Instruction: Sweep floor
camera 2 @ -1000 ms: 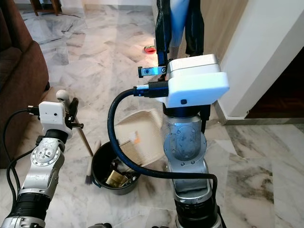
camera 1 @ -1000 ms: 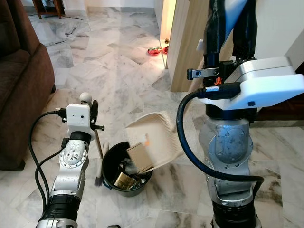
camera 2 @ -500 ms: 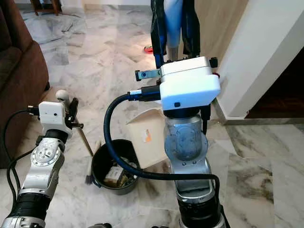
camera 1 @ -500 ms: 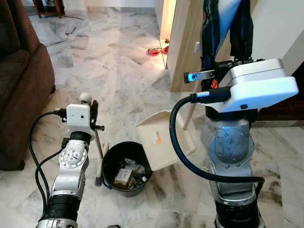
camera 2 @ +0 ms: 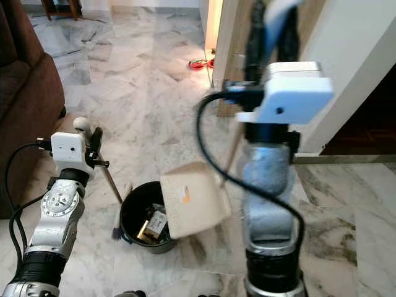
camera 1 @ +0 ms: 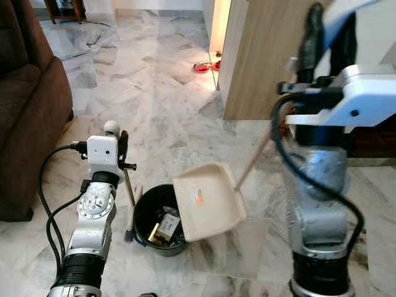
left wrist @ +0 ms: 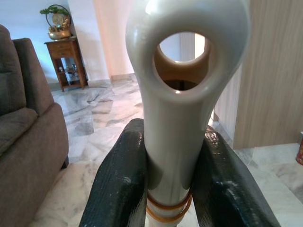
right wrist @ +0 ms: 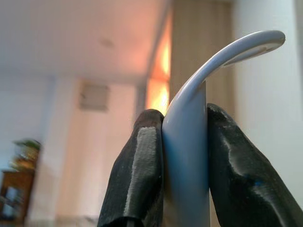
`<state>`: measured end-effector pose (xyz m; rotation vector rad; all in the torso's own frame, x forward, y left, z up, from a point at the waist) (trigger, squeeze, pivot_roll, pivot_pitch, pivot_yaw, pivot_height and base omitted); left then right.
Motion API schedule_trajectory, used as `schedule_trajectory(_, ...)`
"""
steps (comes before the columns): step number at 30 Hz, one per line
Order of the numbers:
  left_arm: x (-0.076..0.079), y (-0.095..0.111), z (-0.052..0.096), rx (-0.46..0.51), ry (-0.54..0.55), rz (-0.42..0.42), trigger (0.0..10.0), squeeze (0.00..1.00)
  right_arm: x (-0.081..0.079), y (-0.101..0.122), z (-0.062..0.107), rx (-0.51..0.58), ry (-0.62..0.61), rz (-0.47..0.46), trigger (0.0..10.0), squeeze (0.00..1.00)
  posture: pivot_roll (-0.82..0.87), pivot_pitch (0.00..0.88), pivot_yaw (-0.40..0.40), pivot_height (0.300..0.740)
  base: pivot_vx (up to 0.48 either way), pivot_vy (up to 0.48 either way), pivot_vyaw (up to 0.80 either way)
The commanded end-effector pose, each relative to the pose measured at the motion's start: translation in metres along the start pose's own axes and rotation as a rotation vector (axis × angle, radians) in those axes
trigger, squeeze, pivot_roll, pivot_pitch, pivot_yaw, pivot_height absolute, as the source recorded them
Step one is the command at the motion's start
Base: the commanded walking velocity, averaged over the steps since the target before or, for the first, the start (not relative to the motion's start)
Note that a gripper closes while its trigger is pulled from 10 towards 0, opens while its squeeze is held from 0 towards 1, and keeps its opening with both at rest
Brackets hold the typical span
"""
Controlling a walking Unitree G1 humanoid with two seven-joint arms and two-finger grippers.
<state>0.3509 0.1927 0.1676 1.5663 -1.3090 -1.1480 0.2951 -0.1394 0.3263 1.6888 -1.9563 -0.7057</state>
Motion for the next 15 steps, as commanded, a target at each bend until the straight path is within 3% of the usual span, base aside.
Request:
schedule_trajectory(1, 0.0025, 0.0109, 0.0001, 0.051, -0.005, 0.0, 10.0, 0.0, 0.0119, 0.0063, -0.0033, 0.028, -0.043, 0.003, 10.0, 0.0, 0.13, 0.133, -0.08, 0.74, 0.0, 0.0, 0.0)
schedule_trajectory(8, 0.0027, 0.0102, 0.0007, 0.047, -0.009, -0.001, 10.0, 0.0, 0.0183, 0.0082, -0.005, 0.037, -0.045, 0.041, 10.0, 0.0, 0.12, 0.135, -0.073, 0.74, 0.0, 0.0, 0.0)
schedule_trajectory(15, 0.001, 0.0063, 0.0027, 0.029, 0.01, -0.013, 10.0, 0.0, 0.0187, 0.0054, -0.0051, 0.017, -0.049, 0.02, 10.0, 0.0, 0.12, 0.132, -0.068, 0.74, 0.0, 0.0, 0.0)
Point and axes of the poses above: a point about 5 cm out from each wrist's last joint towards the gripper, its own z axis pointing back from the gripper into the wrist, its own y axis along the axis of the wrist's last joint, x = y × z, the point moved 3 cm from there along -z, pointing out of the wrist towards the gripper
